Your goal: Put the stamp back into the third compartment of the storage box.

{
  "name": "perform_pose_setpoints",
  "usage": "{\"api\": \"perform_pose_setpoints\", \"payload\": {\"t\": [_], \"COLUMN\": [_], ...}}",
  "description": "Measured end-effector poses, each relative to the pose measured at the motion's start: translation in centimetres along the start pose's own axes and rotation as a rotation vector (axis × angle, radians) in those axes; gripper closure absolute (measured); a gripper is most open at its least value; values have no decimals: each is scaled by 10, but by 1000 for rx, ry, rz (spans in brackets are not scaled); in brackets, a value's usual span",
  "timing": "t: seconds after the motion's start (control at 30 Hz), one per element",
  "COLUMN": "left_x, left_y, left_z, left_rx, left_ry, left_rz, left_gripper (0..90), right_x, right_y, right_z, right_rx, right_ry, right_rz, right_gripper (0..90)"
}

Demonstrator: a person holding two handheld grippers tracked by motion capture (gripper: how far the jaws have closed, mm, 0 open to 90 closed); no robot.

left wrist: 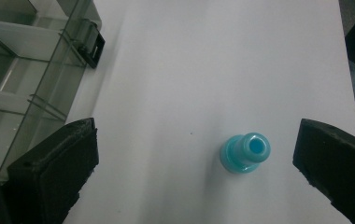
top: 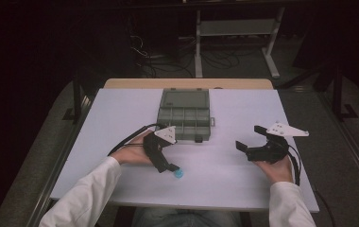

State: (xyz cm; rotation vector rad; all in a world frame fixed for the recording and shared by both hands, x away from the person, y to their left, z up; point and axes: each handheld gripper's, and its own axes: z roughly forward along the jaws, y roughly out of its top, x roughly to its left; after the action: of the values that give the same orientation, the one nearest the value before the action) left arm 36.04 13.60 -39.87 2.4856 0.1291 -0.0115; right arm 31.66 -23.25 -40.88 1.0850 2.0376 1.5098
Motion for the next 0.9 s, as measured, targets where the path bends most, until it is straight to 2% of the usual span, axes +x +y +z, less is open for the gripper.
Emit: {"api": "perform_pose_setpoints", "payload": {"t": [0.23, 0.27, 0.33, 0.37, 0.57, 0.6, 0.63, 0.83, 0.87, 0.9], "left_x": [-3, -3, -4, -4, -5, -5, -6, -7, -6, -8], "left_y": [1, 1, 1, 1, 1, 1, 0, 0, 0, 0], "left_z": [7, 7, 9, 9, 11, 11, 12, 14, 13, 14], "left_rx": [32, 36, 39, 51, 59, 74, 68, 72, 87, 81], "left_ry": [-30, -31, -31, -32, -40, -38, -34, -35, -35, -37], "left_rz": [14, 27, 28, 42, 37, 54, 45, 43, 63, 55], "left_gripper": [9, 42, 42, 45, 79, 91, 136, 155, 155, 164], "right_x": [0, 0, 0, 0, 0, 0, 0, 0, 0, 0], "right_y": [0, 0, 0, 0, 0, 0, 0, 0, 0, 0], "right_z": [0, 1, 1, 1, 0, 0, 0, 0, 0, 0], "right_rx": [1, 4, 5, 5, 2, 2, 2, 1, 1, 1], "right_ry": [2, 3, 4, 4, 4, 5, 5, 1, 1, 2], "right_rz": [2, 8, 8, 9, 8, 7, 7, 8, 8, 8], "right_gripper": [0, 0, 0, 0, 0, 0, 0, 0, 0, 0]}}
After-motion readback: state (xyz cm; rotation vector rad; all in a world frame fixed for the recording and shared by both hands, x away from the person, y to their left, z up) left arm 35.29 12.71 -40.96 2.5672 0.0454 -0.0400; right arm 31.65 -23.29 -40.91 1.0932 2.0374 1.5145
